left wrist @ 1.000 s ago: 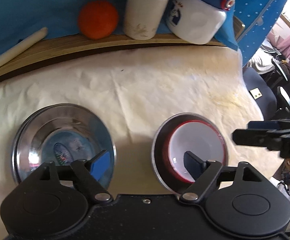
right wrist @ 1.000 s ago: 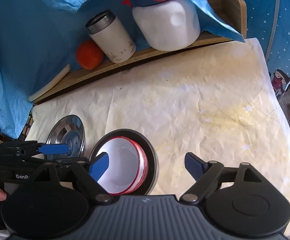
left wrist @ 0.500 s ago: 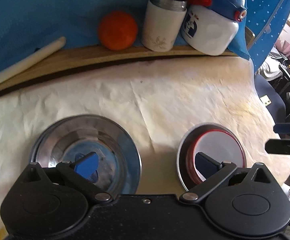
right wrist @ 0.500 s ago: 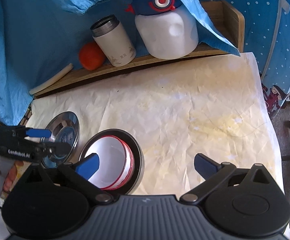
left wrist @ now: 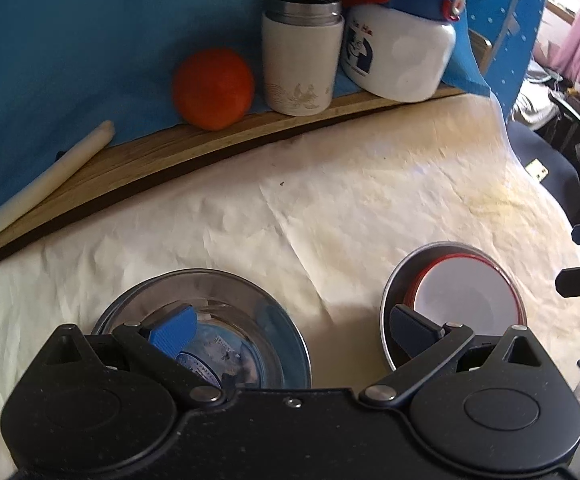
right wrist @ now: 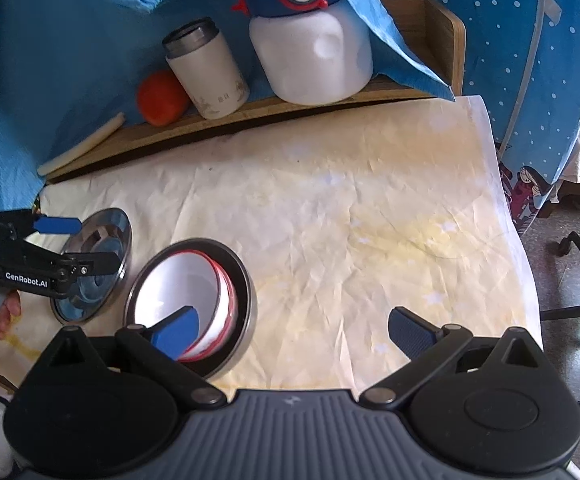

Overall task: Organize plates and bowls
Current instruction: 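Move both tools to opposite sides of the steel bowl rim, then close the left tool on the steel bowl rim while the right tool closes too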

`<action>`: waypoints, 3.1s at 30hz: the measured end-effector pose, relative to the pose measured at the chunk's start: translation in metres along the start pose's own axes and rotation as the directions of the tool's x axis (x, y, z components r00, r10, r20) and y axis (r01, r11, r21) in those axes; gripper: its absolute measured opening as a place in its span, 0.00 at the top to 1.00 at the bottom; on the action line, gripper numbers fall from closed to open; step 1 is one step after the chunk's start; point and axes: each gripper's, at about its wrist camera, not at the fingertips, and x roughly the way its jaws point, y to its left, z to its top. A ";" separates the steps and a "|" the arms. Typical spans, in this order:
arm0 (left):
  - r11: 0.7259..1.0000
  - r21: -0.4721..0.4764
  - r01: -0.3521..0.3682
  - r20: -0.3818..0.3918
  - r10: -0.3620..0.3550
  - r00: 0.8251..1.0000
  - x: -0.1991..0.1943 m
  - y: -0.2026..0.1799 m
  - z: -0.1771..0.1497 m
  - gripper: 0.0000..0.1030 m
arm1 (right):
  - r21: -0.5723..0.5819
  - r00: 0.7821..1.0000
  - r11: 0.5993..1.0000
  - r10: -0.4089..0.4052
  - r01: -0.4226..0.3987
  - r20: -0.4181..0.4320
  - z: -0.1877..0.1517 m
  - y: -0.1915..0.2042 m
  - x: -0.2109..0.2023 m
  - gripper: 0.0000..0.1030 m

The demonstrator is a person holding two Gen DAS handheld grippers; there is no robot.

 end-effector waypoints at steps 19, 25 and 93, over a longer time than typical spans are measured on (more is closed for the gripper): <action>0.952 0.306 0.020 -0.023 -0.013 1.000 0.018 -0.027 0.005 0.01 | -0.058 0.994 0.998 -0.006 0.000 -0.107 -0.001 0.013 0.023 0.00; 0.924 0.381 0.022 -0.033 -0.011 0.999 0.022 -0.033 0.004 0.01 | -0.063 0.991 0.998 -0.035 0.027 -0.127 0.000 0.013 0.028 0.00; 0.903 0.356 0.239 -0.154 -0.195 0.969 0.041 -0.046 0.005 0.81 | 0.065 0.984 0.996 0.071 -0.061 -0.163 -0.007 0.016 0.037 0.67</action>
